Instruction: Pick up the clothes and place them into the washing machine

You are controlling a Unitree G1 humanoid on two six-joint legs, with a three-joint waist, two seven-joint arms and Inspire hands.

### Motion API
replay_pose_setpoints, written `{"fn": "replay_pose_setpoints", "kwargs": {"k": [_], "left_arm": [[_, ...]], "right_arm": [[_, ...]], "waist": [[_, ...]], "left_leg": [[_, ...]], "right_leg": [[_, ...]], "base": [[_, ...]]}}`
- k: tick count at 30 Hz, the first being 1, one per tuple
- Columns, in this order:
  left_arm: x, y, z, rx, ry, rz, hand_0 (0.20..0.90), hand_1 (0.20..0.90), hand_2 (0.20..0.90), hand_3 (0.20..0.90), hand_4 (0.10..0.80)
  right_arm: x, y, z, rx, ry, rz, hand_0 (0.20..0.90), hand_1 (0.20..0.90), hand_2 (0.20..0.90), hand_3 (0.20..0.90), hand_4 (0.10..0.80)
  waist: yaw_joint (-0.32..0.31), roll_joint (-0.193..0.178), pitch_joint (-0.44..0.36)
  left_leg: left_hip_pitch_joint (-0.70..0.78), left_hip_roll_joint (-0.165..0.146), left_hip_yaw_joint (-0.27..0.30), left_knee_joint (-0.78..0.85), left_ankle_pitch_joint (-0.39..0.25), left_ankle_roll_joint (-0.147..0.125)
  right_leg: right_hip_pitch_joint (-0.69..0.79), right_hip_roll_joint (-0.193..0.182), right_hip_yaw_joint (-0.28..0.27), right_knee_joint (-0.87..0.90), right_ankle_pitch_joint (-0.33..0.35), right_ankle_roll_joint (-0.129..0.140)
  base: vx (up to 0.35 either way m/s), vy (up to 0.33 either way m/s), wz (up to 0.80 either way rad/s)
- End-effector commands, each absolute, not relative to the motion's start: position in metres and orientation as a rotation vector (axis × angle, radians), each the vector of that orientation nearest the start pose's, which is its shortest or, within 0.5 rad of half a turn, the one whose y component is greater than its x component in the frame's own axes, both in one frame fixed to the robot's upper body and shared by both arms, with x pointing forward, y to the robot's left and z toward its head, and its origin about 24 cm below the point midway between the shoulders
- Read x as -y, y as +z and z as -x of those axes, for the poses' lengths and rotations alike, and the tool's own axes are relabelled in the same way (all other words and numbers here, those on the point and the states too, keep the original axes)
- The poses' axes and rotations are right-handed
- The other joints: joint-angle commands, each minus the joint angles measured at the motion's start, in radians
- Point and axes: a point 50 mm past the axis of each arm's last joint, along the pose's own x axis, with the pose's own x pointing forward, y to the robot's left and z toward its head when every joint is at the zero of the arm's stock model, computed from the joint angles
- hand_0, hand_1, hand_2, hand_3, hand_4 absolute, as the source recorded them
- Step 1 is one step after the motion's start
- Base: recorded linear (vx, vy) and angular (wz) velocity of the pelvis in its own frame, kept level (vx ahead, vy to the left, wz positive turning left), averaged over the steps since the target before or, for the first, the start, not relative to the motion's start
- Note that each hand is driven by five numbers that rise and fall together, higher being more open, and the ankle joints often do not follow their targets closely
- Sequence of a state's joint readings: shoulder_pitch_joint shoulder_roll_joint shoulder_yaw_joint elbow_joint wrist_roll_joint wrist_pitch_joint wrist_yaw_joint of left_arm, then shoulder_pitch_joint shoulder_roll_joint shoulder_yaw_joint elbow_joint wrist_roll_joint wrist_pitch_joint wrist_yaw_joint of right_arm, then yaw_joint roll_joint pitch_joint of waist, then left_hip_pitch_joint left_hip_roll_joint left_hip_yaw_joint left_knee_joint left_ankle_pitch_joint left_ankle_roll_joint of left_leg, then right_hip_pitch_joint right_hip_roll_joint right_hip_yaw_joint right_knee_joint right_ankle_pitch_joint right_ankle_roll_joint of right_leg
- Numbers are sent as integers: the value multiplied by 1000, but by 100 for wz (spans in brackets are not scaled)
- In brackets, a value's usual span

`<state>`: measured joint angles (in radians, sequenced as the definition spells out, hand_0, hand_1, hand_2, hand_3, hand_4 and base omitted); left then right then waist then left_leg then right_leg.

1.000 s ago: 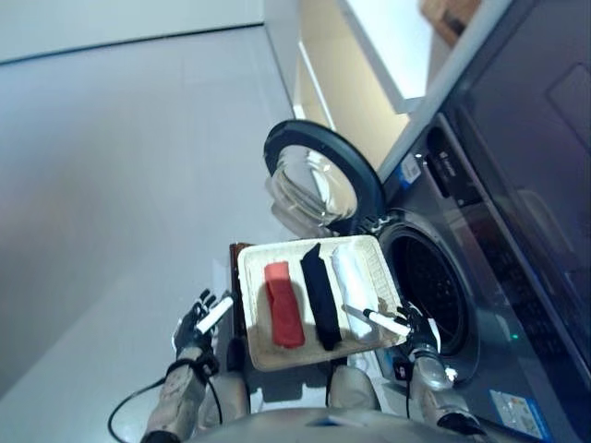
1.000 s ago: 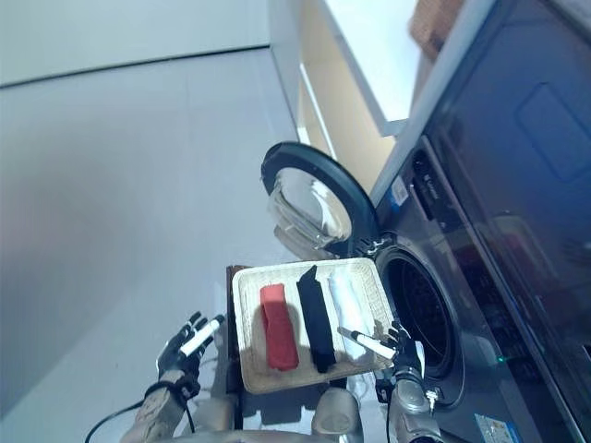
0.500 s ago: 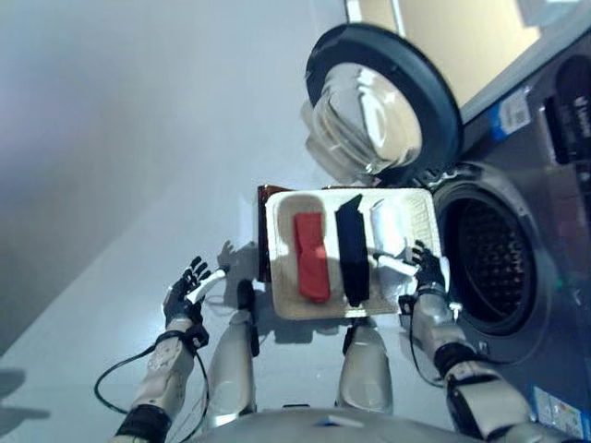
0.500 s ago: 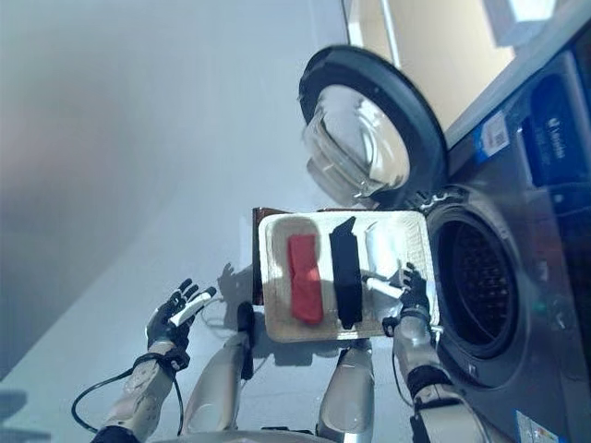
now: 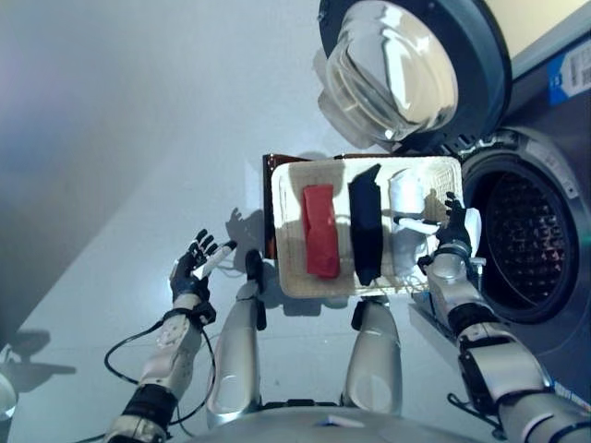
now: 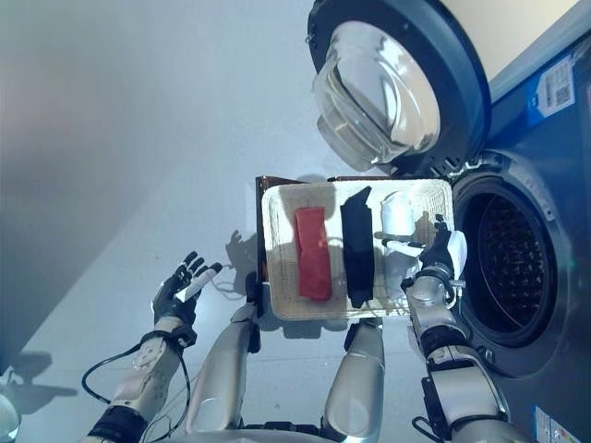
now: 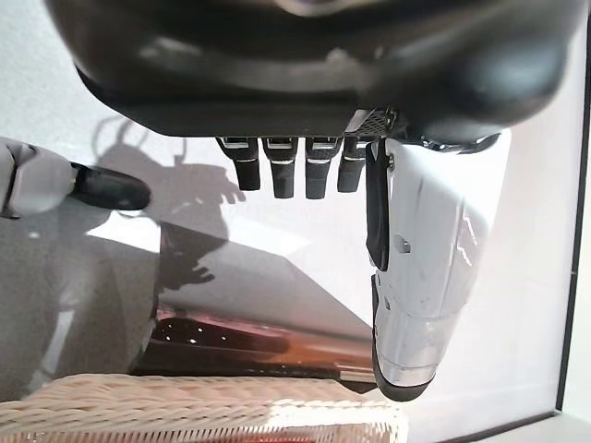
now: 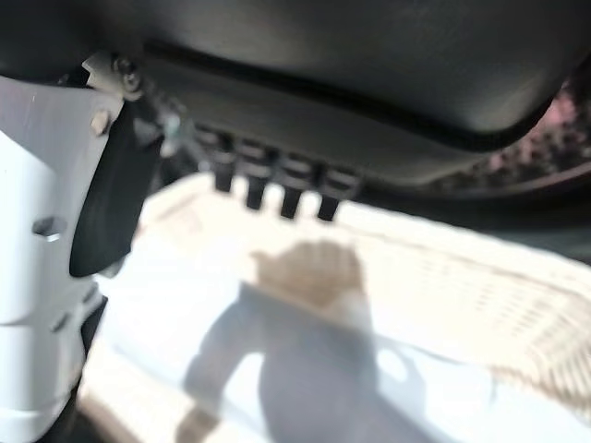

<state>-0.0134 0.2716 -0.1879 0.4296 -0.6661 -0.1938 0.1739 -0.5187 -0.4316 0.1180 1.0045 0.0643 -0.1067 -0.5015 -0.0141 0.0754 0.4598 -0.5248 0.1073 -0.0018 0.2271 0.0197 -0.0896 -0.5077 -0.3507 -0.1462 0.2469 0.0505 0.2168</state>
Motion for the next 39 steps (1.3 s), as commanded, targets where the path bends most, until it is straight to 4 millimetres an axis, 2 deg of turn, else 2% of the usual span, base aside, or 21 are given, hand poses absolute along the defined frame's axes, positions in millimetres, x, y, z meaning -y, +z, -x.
{"fn": "replay_pose_setpoints", "kwargs": {"k": [1, 3, 5, 11, 12, 13, 22, 25, 30, 32, 34, 39], "left_arm": [[-202, -17, -229, -164, 235, 350, 900, 900, 900, 900, 800], [-198, -13, -230, -147, 207, 355, 900, 900, 900, 900, 800], [-196, -11, -228, -141, 194, 365, 900, 900, 900, 900, 800], [-193, 0, -220, -108, 93, 333, 900, 900, 900, 900, 800], [-192, 2, -221, -101, 72, 318, 900, 900, 900, 900, 800], [-192, 3, -221, -98, 70, 312, 900, 900, 900, 900, 800], [-192, 4, -224, -92, 85, 310, 900, 900, 900, 900, 800], [-189, 5, -225, -88, 80, 324, 900, 900, 900, 900, 800], [-188, 7, -225, -81, 75, 343, 900, 900, 900, 900, 800], [-189, 7, -224, -83, 81, 345, 900, 900, 900, 900, 800], [-189, 7, -224, -85, 84, 343, 900, 900, 900, 900, 800], [-189, 3, -222, -98, 86, 343, 900, 900, 900, 900, 800]], "right_arm": [[290, 17, -313, -277, -604, 586, 900, 900, 900, 900, 800], [294, 4, -309, -388, -619, 623, 900, 900, 900, 900, 800], [296, 1, -308, -425, -625, 628, 900, 900, 900, 900, 800], [331, 9, -298, -565, -697, 781, 900, 900, 900, 900, 800], [345, 11, -290, -597, -731, 813, 900, 900, 900, 900, 800], [351, 15, -289, -596, -744, 833, 900, 900, 900, 900, 800], [371, 38, -290, -560, -796, 897, 900, 900, 900, 900, 800], [377, 43, -288, -563, -819, 866, 900, 900, 900, 900, 800], [376, 47, -293, -540, -808, 837, 900, 900, 900, 900, 800], [372, 47, -297, -530, -789, 840, 507, 507, 507, 507, 520], [367, 47, -301, -522, -769, 850, 200, 200, 200, 200, 300], [360, 47, -306, -520, -763, 857, 200, 200, 200, 200, 300]], "waist": [[-4, 13, -56], [10, 35, -53], [19, 46, -53], [80, 109, -56], [94, 125, -56], [100, 132, -57], [116, 149, -65], [120, 154, -66], [125, 159, -65], [128, 159, -65], [128, 161, -63], [129, 165, -65]], "left_leg": [[-37, 97, -32, 90, -41, -103], [-82, 85, -44, 115, -42, -101], [-100, 80, -49, 122, -41, -100], [-192, 46, -68, 169, -36, -93], [-215, 35, -73, 183, -35, -91], [-223, 31, -74, 186, -34, -90], [-261, 28, -80, 184, -25, -97], [-287, 26, -84, 203, -28, -98], [-327, 24, -87, 238, -37, -94], [-344, 28, -84, 247, -39, -91], [-362, 31, -82, 260, -42, -90], [-362, 33, -84, 259, -40, -90]], "right_leg": [[-96, -81, 65, 57, 93, 35], [-128, -86, 71, 85, 79, 32], [-141, -90, 70, 97, 76, 32], [-219, -117, 88, 170, 50, 33], [-235, -129, 88, 188, 42, 34], [-244, -132, 89, 196, 40, 33], [-293, -140, 100, 229, 25, 35], [-318, -140, 110, 255, 11, 34], [-367, -143, 119, 295, -2, 32], [-392, -143, 120, 309, -3, 32], [-412, -144, 127, 322, -6, 33], [-415, -145, 130, 330, -13, 33]], "base": [[-74, 8, 1], [-66, 2, 5], [-39, 16, 11], [-50, 30, 20], [-28, 38, 29], [-14, 26, 30], [4, 9, 11], [0, 6, 9], [-1, 2, 6], [-9, 7, -3], [-18, 6, -5], [7, -12, -5]]}}
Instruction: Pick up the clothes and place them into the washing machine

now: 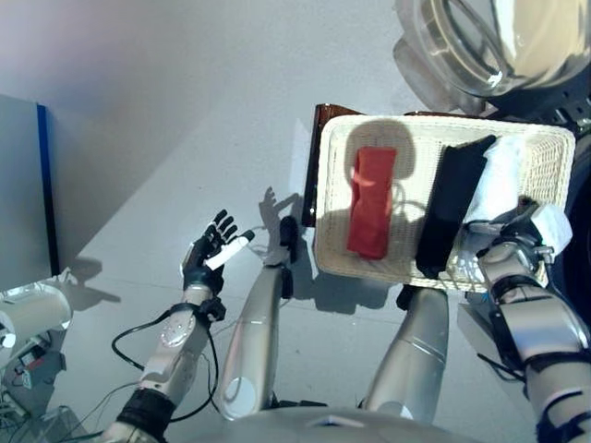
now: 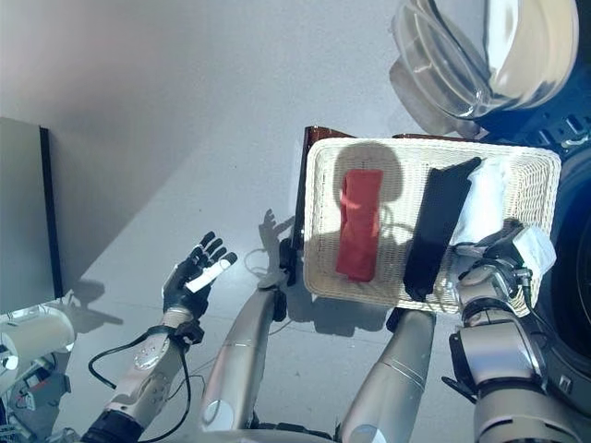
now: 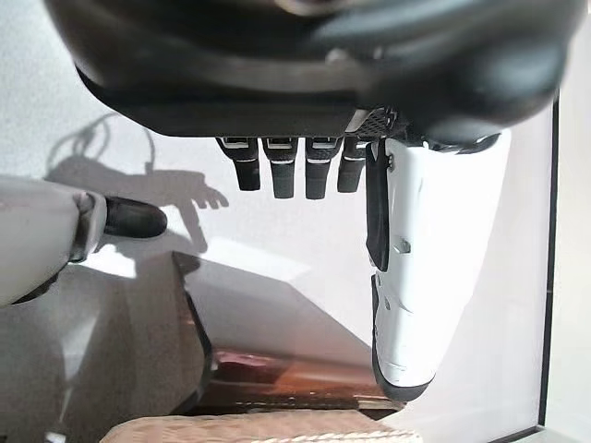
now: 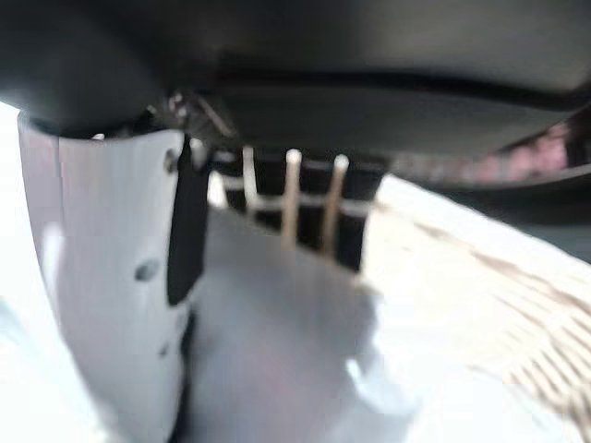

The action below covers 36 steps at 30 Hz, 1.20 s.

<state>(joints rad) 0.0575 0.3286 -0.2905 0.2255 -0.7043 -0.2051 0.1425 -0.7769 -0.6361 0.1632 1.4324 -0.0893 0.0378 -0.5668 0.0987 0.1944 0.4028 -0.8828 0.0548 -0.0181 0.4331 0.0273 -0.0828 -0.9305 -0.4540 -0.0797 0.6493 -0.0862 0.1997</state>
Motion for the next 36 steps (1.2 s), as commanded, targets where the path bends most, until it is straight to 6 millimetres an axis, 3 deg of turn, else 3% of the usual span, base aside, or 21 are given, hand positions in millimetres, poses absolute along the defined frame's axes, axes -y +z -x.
{"fn": "replay_pose_setpoints", "kwargs": {"k": [1, 4, 7, 10, 11, 14, 16, 17, 19, 21, 23, 28, 36], "left_arm": [[-189, 3, -222, -101, 90, 343, 900, 900, 900, 900, 800], [-192, 3, -222, -99, 94, 331, 900, 900, 900, 900, 800], [-193, 3, -224, -95, 105, 330, 900, 900, 900, 900, 800], [-196, 3, -224, -96, 121, 342, 900, 900, 900, 900, 800], [-197, 3, -225, -94, 138, 357, 900, 900, 900, 900, 800], [-200, 3, -224, -93, 156, 358, 900, 900, 900, 900, 800], [-202, 0, -224, -109, 184, 384, 900, 900, 900, 900, 800], [-202, 0, -224, -110, 184, 383, 900, 900, 900, 900, 800], [-200, -4, -223, -130, 193, 407, 900, 900, 900, 900, 800], [-198, -6, -222, -140, 193, 427, 900, 900, 900, 900, 800], [-197, -7, -221, -148, 193, 448, 900, 900, 900, 900, 800], [-196, -8, -219, -147, 203, 476, 900, 900, 900, 900, 800], [-200, -12, -216, -155, 223, 460, 900, 900, 900, 900, 800]], "right_arm": [[359, 45, -305, -527, -756, 878, 200, 200, 200, 200, 300], [359, 41, -303, -553, -747, 890, 200, 200, 200, 200, 300], [364, 42, -299, -540, -827, 750, 200, 200, 200, 200, 300], [367, 46, -299, -449, -959, 396, 200, 200, 200, 200, 300], [365, 53, -304, -304, -1023, 47, 200, 200, 200, 200, 300], [356, 53, -307, -191, -1028, -149, 200, 200, 200, 200, 300], [339, 48, -309, -41, -1008, -477, 200, 200, 200, 200, 300], [339, 47, -309, -42, -1008, -479, 200, 200, 200, 200, 300], [327, 53, -315, 110, -994, -786, 200, 200, 200, 200, 300], [318, 51, -315, 189, -983, -970, 200, 200, 200, 200, 300], [311, 55, -318, 259, -949, -1086, 200, 200, 200, 200, 300], [312, 72, -316, 400, -924, -1153, 200, 200, 200, 200, 300], [338, 100, -304, 590, -999, -1164, 200, 200, 200, 200, 300]], "waist": [[17, 45, -10], [16, 43, -14], [11, 36, -21], [-3, 27, -24], [-19, 17, -27], [-33, 3, -30], [-60, -17, -27], [-60, -18, -27], [-70, -27, -27], [-75, -31, -27], [-78, -33, -26], [-85, -42, -28], [-91, -45, -35]], "left_leg": [[1, 85, -67, 50, -48, -97], [18, 86, -68, 39, -47, -99], [48, 88, -63, 22, -49, -100], [65, 90, -59, 19, -55, -101], [74, 94, -56, 16, -61, -103], [81, 100, -53, 15, -65, -105], [87, 108, -52, 16, -68, -111], [88, 108, -52, 16, -68, -111], [98, 113, -52, 12, -70, -115], [107, 115, -53, 4, -68, -120], [117, 119, -51, -5, -64, -124], [141, 122, -52, -22, -57, -131], [159, 131, -47, -34, -52, -139]], "right_leg": [[14, -41, 63, -76, 123, 50], [30, -39, 60, -85, 124, 50], [53, -37, 56, -103, 125, 51], [73, -32, 54, -114, 123, 53], [81, -30, 52, -122, 120, 54], [89, -26, 52, -130, 121, 55], [97, -18, 50, -136, 119, 52], [98, -18, 50, -136, 118, 52], [108, -13, 46, -144, 118, 52], [122, -12, 42, -156, 120, 52], [137, -11, 38, -167, 124, 53], [165, -7, 37, -187, 129, 53], [177, 1, 42, -195, 125, 53]], "base": [[0, 0, 0], [36, -9, 1], [45, -6, -1], [49, -19, -2], [56, -22, -4], [21, -12, -6], [14, -13, -5], [16, -10, -9], [13, -21, -11], [12, -26, -7], [6, -28, -7], [7, -10, -4], [5, 1, -3]]}}
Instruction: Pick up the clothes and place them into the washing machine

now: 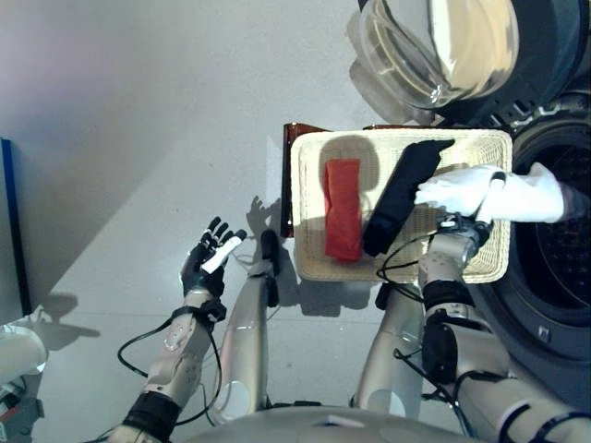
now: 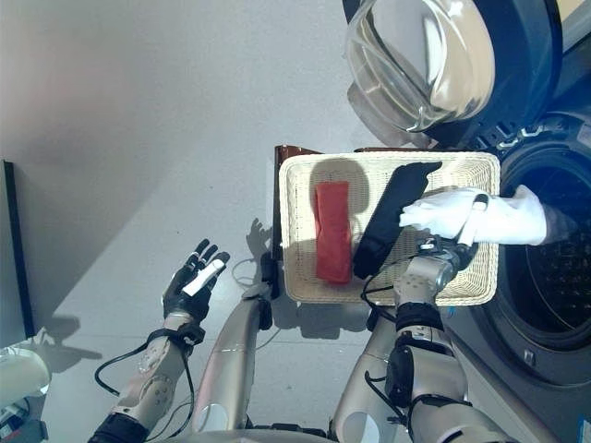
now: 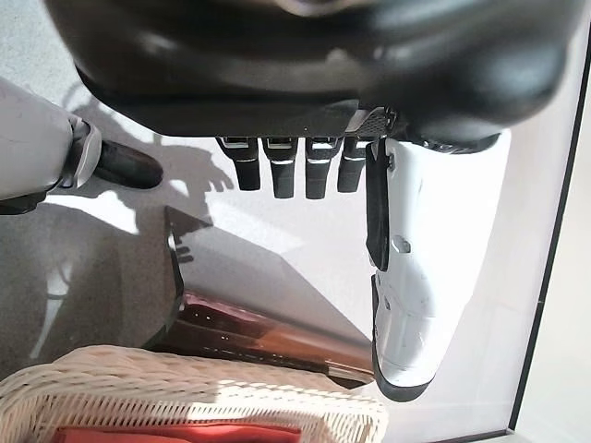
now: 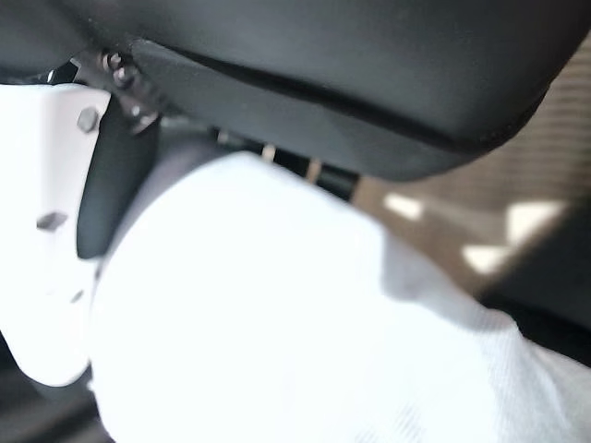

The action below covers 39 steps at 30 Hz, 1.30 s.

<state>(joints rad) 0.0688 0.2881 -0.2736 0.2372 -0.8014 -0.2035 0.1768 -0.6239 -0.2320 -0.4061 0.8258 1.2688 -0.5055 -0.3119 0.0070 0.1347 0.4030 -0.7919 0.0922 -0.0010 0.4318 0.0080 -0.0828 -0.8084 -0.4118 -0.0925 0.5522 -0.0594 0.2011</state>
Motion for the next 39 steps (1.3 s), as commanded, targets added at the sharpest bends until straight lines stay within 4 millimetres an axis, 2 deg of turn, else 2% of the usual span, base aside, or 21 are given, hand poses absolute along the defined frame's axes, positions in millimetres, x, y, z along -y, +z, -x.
{"fn": "replay_pose_setpoints", "kwargs": {"k": [1, 4, 10, 13, 18, 21, 22, 23, 30, 33, 35, 38, 39], "left_arm": [[-200, -14, -215, -163, 225, 459, 900, 900, 900, 900, 800], [-199, -16, -215, -169, 226, 455, 900, 900, 900, 900, 800], [-197, -20, -210, -198, 219, 459, 900, 900, 900, 900, 800], [-197, -22, -207, -210, 214, 456, 900, 900, 900, 900, 800], [-205, -24, -197, -224, 218, 432, 900, 900, 900, 900, 800], [-204, -24, -197, -227, 205, 423, 900, 900, 900, 900, 800], [-204, -23, -197, -225, 190, 407, 900, 900, 900, 900, 800], [-203, -23, -197, -225, 188, 409, 900, 900, 900, 900, 800], [-201, -21, -196, -223, 163, 397, 900, 900, 900, 900, 800], [-203, -23, -195, -232, 181, 394, 900, 900, 900, 900, 800], [-205, -22, -194, -232, 193, 390, 900, 900, 900, 900, 800], [-206, -22, -192, -229, 208, 399, 900, 900, 900, 900, 800], [-207, -22, -192, -226, 213, 398, 900, 900, 900, 900, 800]], "right_arm": [[347, 102, -297, 626, -1048, -1174, 200, 200, 200, 200, 300], [357, 101, -291, 637, -1121, -1190, 200, 200, 200, 200, 300], [374, 70, -276, 540, -1338, -1328, 200, 200, 200, 200, 300], [385, 66, -272, 488, -1414, -1363, 200, 200, 200, 200, 300], [425, 97, -258, 531, -1476, -1358, 200, 200, 200, 200, 300], [439, 111, -251, 545, -1487, -1326, 200, 200, 200, 200, 300], [452, 126, -244, 578, -1486, -1290, 200, 200, 200, 200, 300], [453, 127, -244, 579, -1486, -1288, 200, 200, 200, 200, 300], [483, 170, -217, 704, -1520, -1240, 200, 200, 200, 200, 300], [488, 175, -208, 712, -1579, -1265, 200, 200, 200, 200, 300], [491, 171, -200, 698, -1641, -1284, 200, 200, 200, 200, 300], [491, 166, -197, 669, -1677, -1284, 200, 200, 200, 200, 300], [490, 164, -199, 653, -1674, -1271, 820, 820, 820, 820, 743]], "waist": [[-3, 16, -38], [-4, 19, -41], [-10, 32, -47], [-7, 44, -48], [9, 73, -63], [14, 83, -66], [16, 85, -70], [17, 87, -70], [13, 94, -81], [12, 94, -86], [8, 96, -87], [3, 98, -84], [4, 97, -85]], "left_leg": [[76, 97, -63, -43, -31, -140], [83, 100, -61, -49, -30, -143], [84, 110, -59, -57, -27, -148], [85, 117, -52, -63, -23, -152], [86, 123, -38, -76, -20, -153], [89, 122, -32, -78, -21, -152], [90, 123, -31, -78, -18, -151], [91, 123, -30, -77, -20, -152], [88, 122, -19, -87, -10, -154], [86, 122, -11, -88, -20, -157], [82, 125, -9, -91, -21, -157], [73, 129, -7, -93, -11, -153], [75, 130, -3, -87, -24, -153]], "right_leg": [[56, -39, 56, -99, 94, 52], [57, -37, 57, -96, 90, 52], [46, -28, 65, -77, 70, 49], [34, -26, 69, -70, 65, 50], [1, -30, 82, -50, 54, 53], [-9, -30, 91, -42, 50, 54], [-11, -31, 97, -40, 50, 55], [-12, -32, 98, -37, 47, 55], [-40, -34, 119, -23, 51, 57], [-57, -32, 127, -8, 35, 55], [-70, -30, 132, -6, 34, 54], [-84, -24, 138, -5, 45, 51], [-85, -22, 140, 4, 33, 52]], "base": [[15, -3, -4], [11, -2, -6], [4, -7, -5], [8, 3, -6], [18, 2, -11], [8, 3, -2], [0, 0, 0], [0, 0, 0], [22, 0, 1], [16, 0, 0], [21, 0, -7], [11, -3, -8], [0, 0, 0]]}}
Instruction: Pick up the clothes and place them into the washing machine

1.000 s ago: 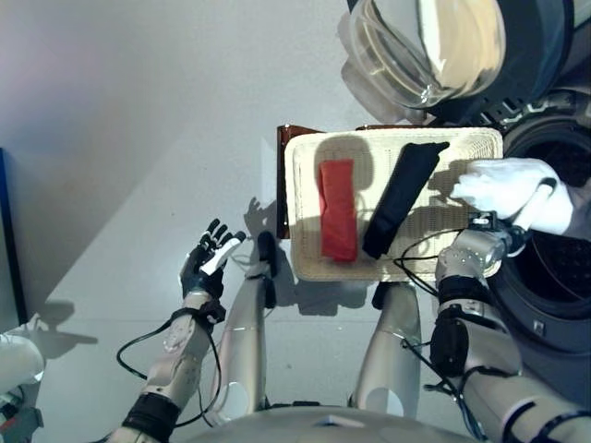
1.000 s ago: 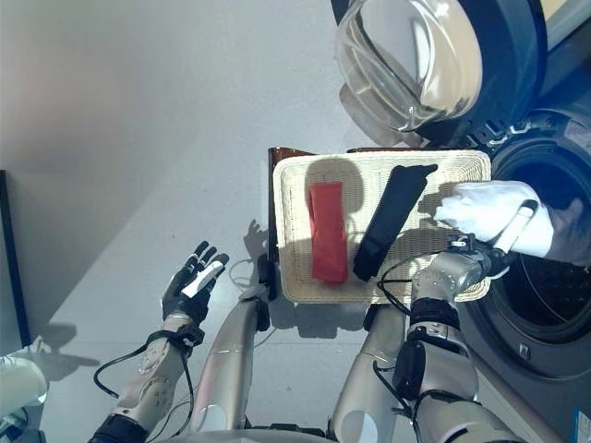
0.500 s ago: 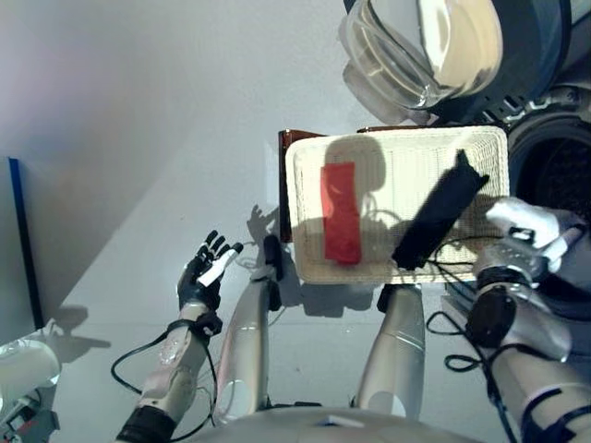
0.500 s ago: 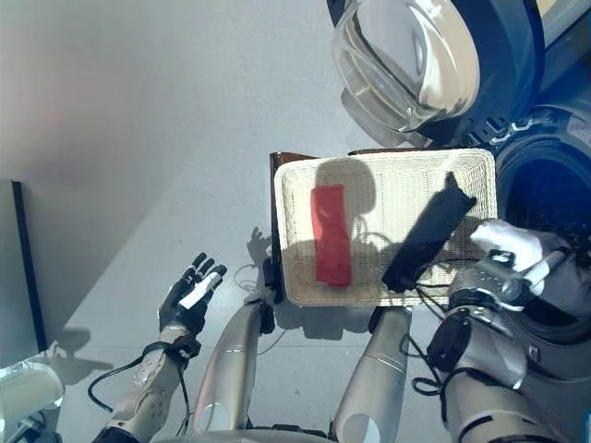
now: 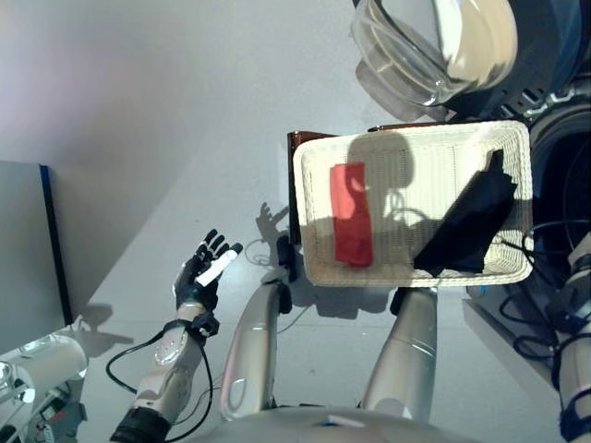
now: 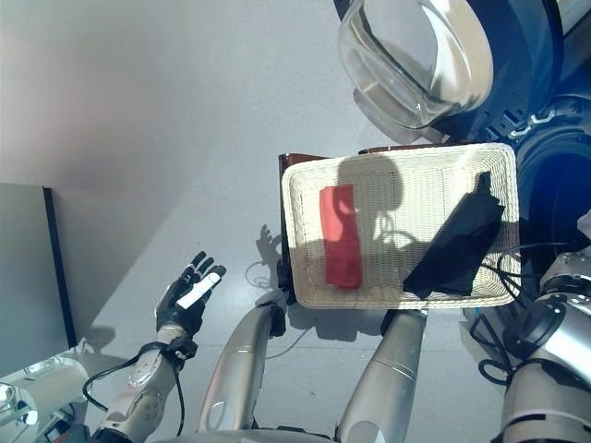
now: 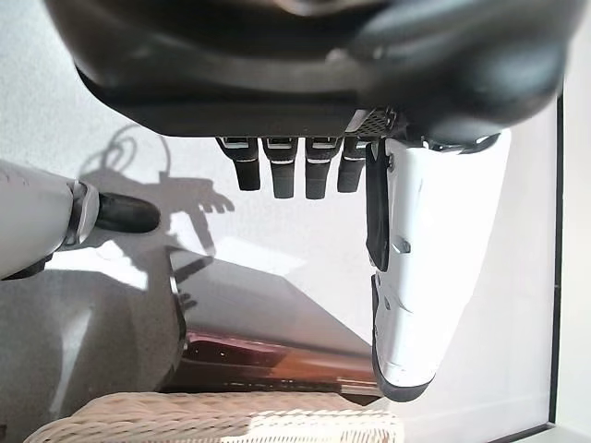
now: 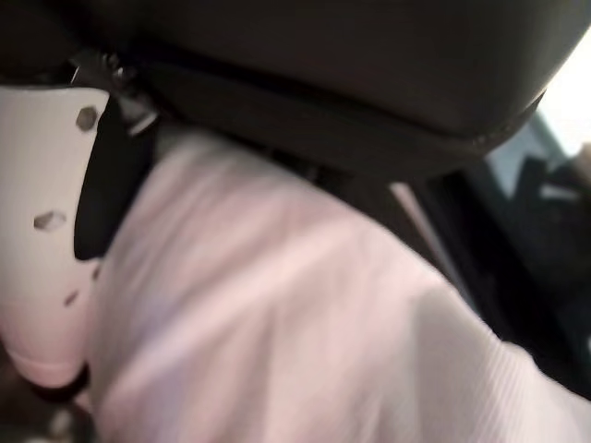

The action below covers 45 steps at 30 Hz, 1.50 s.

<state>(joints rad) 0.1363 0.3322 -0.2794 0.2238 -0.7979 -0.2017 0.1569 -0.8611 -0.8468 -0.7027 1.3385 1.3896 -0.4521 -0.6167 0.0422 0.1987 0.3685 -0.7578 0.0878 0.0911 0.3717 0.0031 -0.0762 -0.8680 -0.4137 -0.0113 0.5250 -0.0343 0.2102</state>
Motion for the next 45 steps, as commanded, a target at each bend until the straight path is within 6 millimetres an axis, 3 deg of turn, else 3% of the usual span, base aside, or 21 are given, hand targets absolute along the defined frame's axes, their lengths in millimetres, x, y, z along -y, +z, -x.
{"fn": "replay_pose_setpoints", "kwargs": {"k": [1, 8, 14, 17, 20, 26, 32, 34, 35, 36, 44, 45], "left_arm": [[-207, -22, -192, -227, 216, 401, 900, 900, 900, 900, 800], [-211, -17, -195, -200, 226, 418, 900, 900, 900, 900, 800], [-211, -18, -197, -199, 227, 430, 900, 900, 900, 900, 800], [-213, -17, -199, -192, 222, 422, 900, 900, 900, 900, 800], [-219, -11, -201, -160, 224, 399, 900, 900, 900, 900, 800], [-233, -6, -202, -117, 268, 367, 900, 900, 900, 900, 800], [-246, -4, -193, -98, 295, 338, 900, 900, 900, 900, 800], [-253, -4, -189, -92, 322, 316, 900, 900, 900, 900, 800], [-259, 0, -189, -70, 336, 294, 900, 900, 900, 900, 800], [-259, 0, -189, -70, 336, 294, 900, 900, 900, 900, 800], [-266, 11, -190, -16, 324, 245, 900, 900, 900, 900, 800], [-265, 12, -189, -17, 301, 237, 900, 900, 900, 900, 800]], "right_arm": [[488, 161, -201, 654, -1669, -1276, 900, 900, 900, 900, 800], [479, 155, -215, 633, -1610, -1274, 900, 900, 900, 900, 800], [463, 149, -240, 588, -1517, -1250, 900, 900, 900, 900, 800], [457, 136, -248, 448, -1486, -1148, 900, 900, 900, 900, 800], [439, 118, -266, 256, -1379, -891, 900, 900, 900, 900, 800], [379, 76, -298, 10, -1043, -369, 900, 900, 900, 900, 800], [332, 69, -309, -23, -694, 152, 900, 900, 900, 900, 800], [318, 75, -305, 16, -570, 456, 900, 900, 900, 900, 800], [312, 80, -298, 53, -484, 700, 900, 900, 900, 900, 800], [312, 80, -298, 52, -485, 700, 900, 900, 900, 900, 800], [320, 101, -295, 109, -390, 1333, 900, 900, 900, 900, 800], [327, 100, -291, 87, -324, 1531, 900, 900, 900, 900, 800]], "waist": [[-33, 34, -50], [-37, 23, -48], [-30, 7, -37], [-21, -9, -33], [-18, -34, -23], [-32, -89, 7], [-34, -124, 10], [-38, -134, 9], [-41, -141, 6], [-41, -141, 5], [-34, -146, -12], [-30, -147, -15]], "left_leg": [[39, 135, -96, -27, -18, -158], [20, 135, -97, 0, -28, -158], [21, 125, -98, 7, -25, -154], [29, 123, -100, 8, -23, -153], [35, 121, -102, 9, -18, -150], [35, 125, -94, 19, -8, -149], [30, 137, -98, 31, 4, -153], [26, 139, -104, 34, 5, -153], [20, 142, -109, 37, 5, -154], [19, 142, -110, 37, 5, -154], [5, 146, -119, 38, 5, -159], [4, 148, -120, 35, 6, -161]], "right_leg": [[-27, -19, 61, 29, 12, 42], [-20, -20, 54, 24, 16, 44], [29, -22, 31, -14, 38, 45], [65, -26, 15, -38, 51, 47], [93, -23, 3, -63, 66, 44], [135, -18, -15, -111, 98, 39], [148, -15, -24, -134, 120, 37], [148, -13, -24, -138, 125, 38], [153, -14, -30, -141, 126, 40], [153, -14, -30, -141, 126, 40], [135, -15, -32, -134, 126, 47], [134, -14, -32, -135, 125, 49]], "base": [[43, -14, -5], [2, -1, -2], [1, 1, 1], [8, -15, 14], [-13, -20, 10], [-25, -18, -4], [-7, -6, 3], [1, -33, -4], [4, -32, 1], [0, -32, 7], [-3, -10, 3], [0, 0, 0]]}}
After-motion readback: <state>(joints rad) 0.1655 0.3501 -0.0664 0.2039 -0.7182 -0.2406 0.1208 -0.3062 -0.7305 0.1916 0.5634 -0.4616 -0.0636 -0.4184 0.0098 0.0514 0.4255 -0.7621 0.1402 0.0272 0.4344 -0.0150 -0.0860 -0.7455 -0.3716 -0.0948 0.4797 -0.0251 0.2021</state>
